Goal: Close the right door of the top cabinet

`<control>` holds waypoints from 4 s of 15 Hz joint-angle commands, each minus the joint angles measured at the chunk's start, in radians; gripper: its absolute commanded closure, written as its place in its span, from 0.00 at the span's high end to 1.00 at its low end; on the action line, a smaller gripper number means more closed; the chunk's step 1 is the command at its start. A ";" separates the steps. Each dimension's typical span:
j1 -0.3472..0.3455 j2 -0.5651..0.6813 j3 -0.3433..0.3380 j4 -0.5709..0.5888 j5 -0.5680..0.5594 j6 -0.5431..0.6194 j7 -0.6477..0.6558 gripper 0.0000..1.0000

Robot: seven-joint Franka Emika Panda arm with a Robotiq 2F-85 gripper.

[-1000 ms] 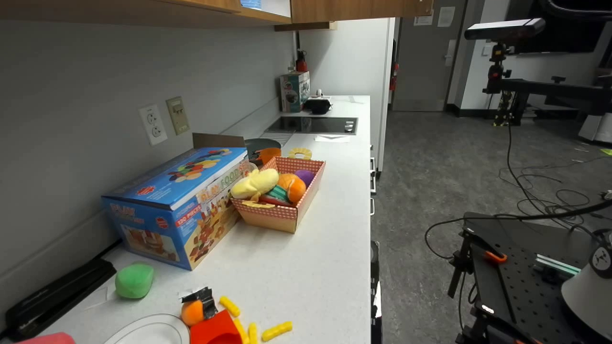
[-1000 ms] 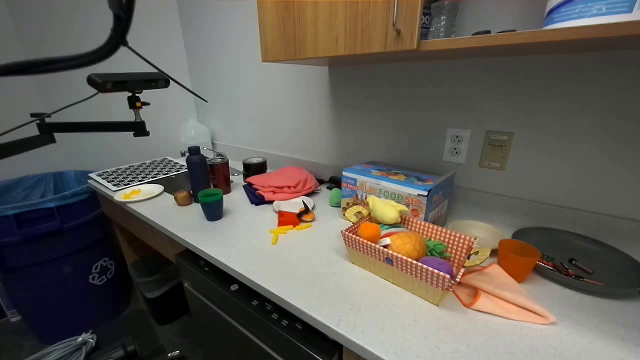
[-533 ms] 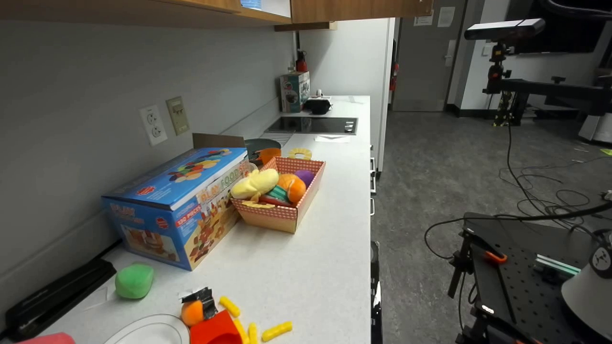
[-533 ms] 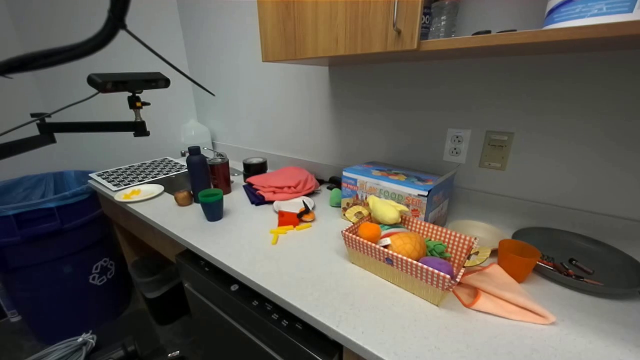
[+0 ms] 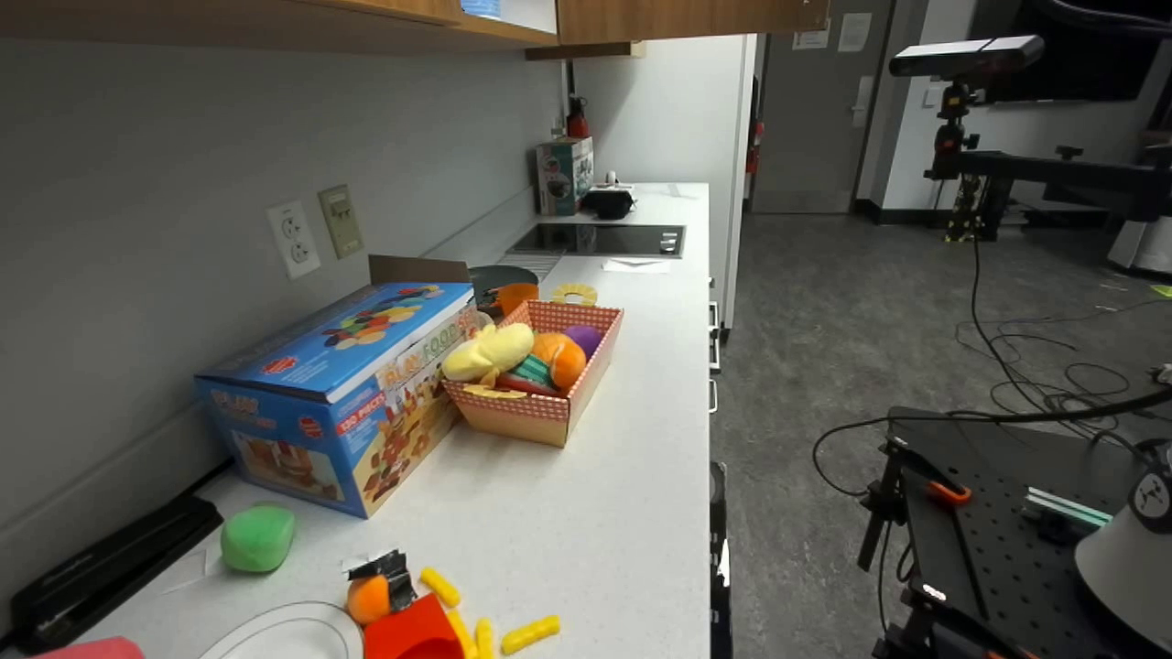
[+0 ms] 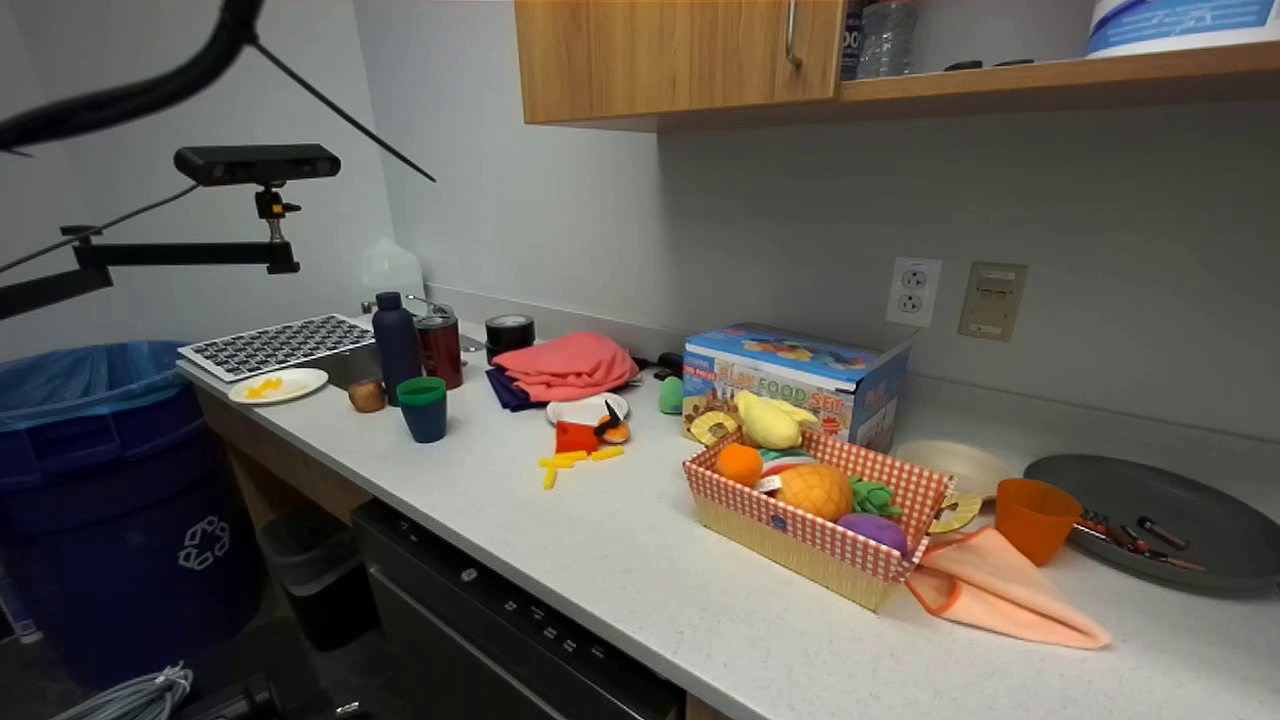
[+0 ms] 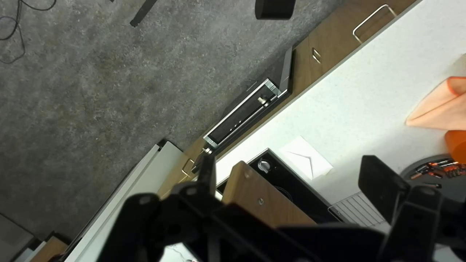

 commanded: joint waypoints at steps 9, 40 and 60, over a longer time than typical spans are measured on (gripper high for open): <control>0.004 -0.030 0.003 -0.081 0.003 0.219 -0.074 1.00; -0.019 -0.014 0.020 -0.145 -0.011 0.512 0.200 1.00; -0.003 -0.042 -0.056 -0.075 0.504 -0.004 -0.226 1.00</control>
